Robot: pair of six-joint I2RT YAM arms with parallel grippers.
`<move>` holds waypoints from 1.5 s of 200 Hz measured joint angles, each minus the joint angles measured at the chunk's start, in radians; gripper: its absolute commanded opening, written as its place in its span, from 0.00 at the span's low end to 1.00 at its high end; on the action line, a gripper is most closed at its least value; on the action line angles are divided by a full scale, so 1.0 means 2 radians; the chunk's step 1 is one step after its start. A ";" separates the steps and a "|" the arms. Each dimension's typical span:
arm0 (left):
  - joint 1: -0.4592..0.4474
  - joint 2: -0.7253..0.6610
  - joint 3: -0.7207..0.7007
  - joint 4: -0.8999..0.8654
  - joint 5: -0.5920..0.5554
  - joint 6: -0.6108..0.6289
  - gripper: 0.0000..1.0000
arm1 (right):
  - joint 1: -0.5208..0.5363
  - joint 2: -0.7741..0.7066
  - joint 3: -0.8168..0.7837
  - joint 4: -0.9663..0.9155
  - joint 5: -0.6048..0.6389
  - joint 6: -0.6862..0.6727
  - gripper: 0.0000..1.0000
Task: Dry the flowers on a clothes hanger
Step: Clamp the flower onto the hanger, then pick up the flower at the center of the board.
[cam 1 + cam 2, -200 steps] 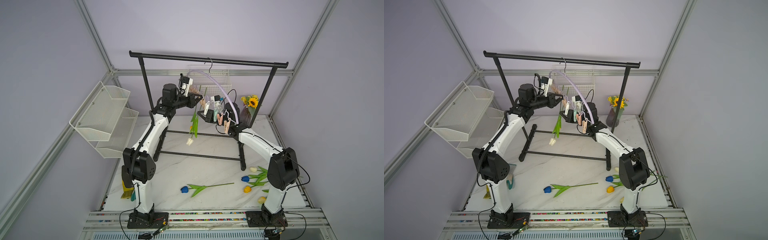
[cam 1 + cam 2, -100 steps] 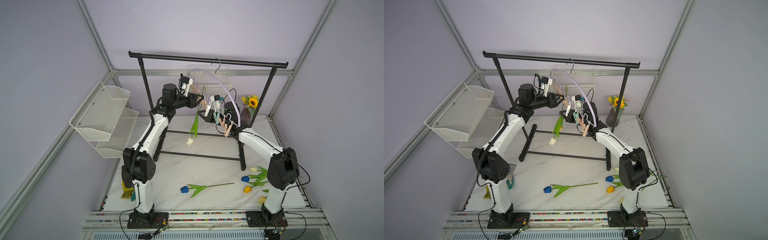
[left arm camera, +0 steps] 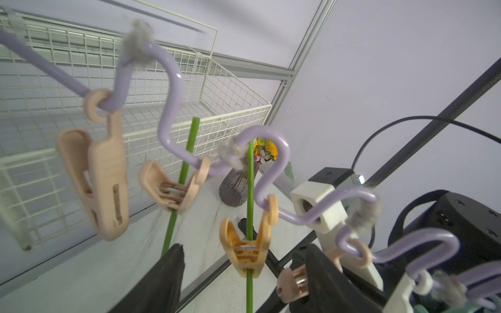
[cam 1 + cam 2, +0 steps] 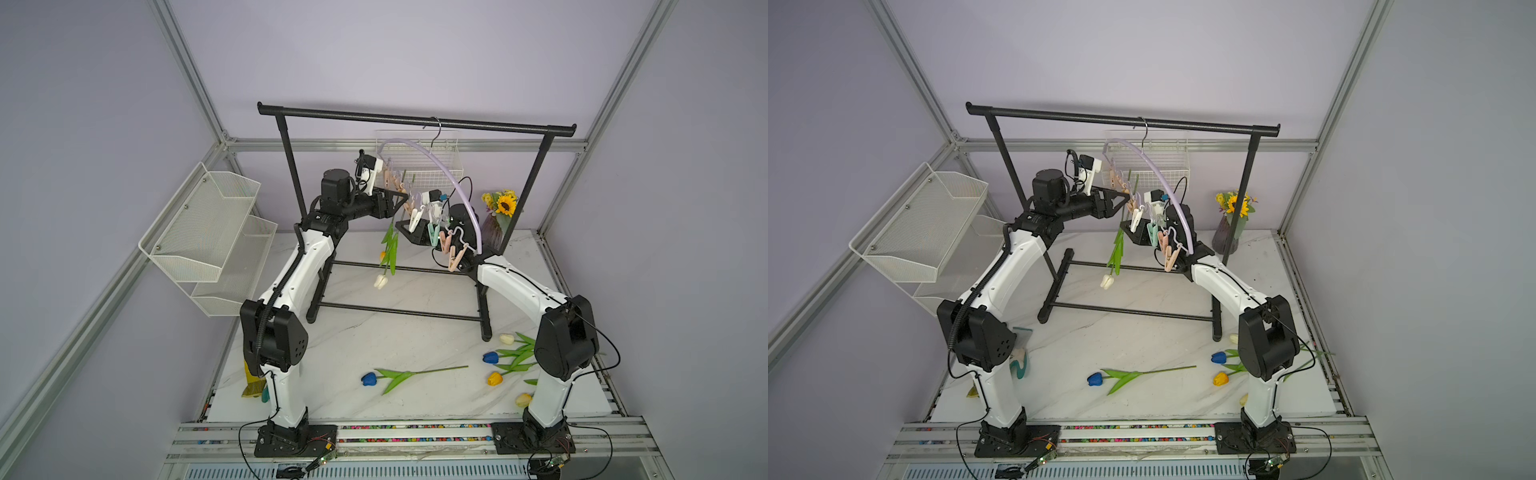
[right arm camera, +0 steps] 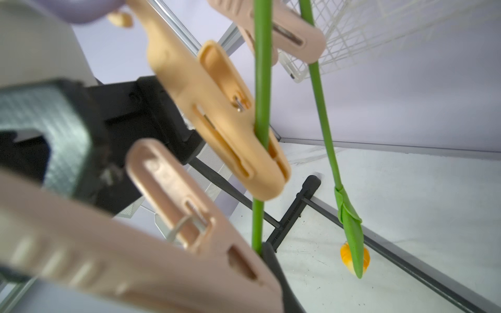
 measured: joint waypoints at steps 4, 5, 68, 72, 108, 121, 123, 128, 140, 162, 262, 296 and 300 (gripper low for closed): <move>0.000 -0.003 -0.003 0.001 0.000 0.001 0.71 | 0.000 0.000 -0.001 -0.001 0.003 -0.001 0.28; 0.000 -0.004 -0.004 0.001 0.000 0.001 0.71 | 0.000 0.000 -0.001 -0.001 0.003 -0.003 0.29; 0.002 -0.051 -0.060 0.005 -0.009 0.004 0.71 | 0.000 -0.009 -0.047 -0.019 0.032 -0.040 0.43; 0.002 -0.054 -0.064 0.006 -0.010 0.004 0.71 | 0.000 -0.011 -0.050 -0.021 0.034 -0.043 0.44; 0.002 -0.084 -0.098 0.008 -0.017 0.002 0.71 | 0.000 -0.034 -0.080 -0.024 0.045 -0.056 0.47; 0.002 -0.096 -0.113 0.008 -0.019 0.002 0.70 | 0.000 -0.044 -0.092 -0.024 0.049 -0.059 0.48; 0.002 -0.097 -0.115 0.008 -0.019 0.001 0.70 | 0.000 -0.046 -0.094 -0.025 0.050 -0.059 0.48; 0.002 -0.102 -0.121 0.008 -0.020 0.000 0.70 | 0.000 -0.050 -0.098 -0.024 0.051 -0.060 0.48; 0.002 -0.112 -0.134 0.008 -0.022 -0.002 0.69 | 0.000 -0.060 -0.110 -0.025 0.054 -0.063 0.49; 0.002 -0.126 -0.158 0.006 -0.025 -0.005 0.68 | 0.000 -0.080 -0.132 -0.028 0.059 -0.070 0.50; -0.052 -0.204 -0.325 -0.056 -0.037 -0.007 0.65 | 0.000 -0.168 -0.241 -0.085 0.068 -0.082 0.49; -0.116 -0.241 -0.388 -0.086 -0.061 0.023 0.66 | 0.000 -0.210 -0.282 -0.111 0.075 -0.079 0.49; -0.124 -0.245 -0.395 -0.090 -0.063 0.029 0.66 | 0.000 -0.214 -0.287 -0.113 0.076 -0.079 0.49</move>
